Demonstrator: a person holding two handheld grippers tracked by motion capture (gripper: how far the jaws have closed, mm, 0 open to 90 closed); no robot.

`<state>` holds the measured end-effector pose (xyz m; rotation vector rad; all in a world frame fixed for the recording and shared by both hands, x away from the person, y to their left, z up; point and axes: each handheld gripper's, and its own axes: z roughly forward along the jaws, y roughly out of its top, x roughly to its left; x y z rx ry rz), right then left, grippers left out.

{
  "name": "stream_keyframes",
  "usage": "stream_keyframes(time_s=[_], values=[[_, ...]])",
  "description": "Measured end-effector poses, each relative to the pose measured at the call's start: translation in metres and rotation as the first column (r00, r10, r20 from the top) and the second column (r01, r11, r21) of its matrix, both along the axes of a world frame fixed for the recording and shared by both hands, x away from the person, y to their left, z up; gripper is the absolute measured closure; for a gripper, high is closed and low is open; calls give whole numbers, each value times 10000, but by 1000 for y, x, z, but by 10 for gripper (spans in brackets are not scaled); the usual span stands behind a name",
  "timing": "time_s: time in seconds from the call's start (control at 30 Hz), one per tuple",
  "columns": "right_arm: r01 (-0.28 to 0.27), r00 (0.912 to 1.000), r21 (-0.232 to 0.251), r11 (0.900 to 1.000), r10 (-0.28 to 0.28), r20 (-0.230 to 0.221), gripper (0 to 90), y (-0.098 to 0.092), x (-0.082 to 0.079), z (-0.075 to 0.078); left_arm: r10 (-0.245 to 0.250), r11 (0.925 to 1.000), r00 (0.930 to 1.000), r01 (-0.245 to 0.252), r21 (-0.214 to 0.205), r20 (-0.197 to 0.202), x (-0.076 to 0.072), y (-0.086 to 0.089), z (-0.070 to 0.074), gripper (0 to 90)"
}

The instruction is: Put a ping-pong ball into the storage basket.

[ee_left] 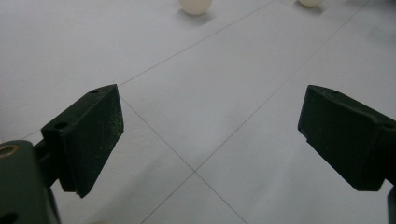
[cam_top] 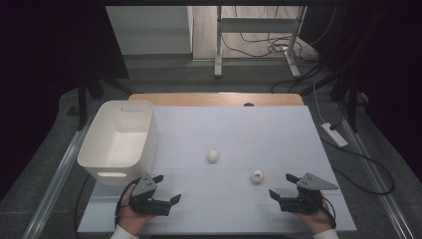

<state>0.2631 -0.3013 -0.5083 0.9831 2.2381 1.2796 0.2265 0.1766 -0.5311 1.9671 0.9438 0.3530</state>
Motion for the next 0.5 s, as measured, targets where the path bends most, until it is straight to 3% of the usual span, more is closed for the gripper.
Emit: stream_keyframes(time_s=[0.5], values=[[-16,10000,-90,10000,16,-19,138,2,1,-1,8,10000,9999,-7,-69,113,-1,1,0,79]])
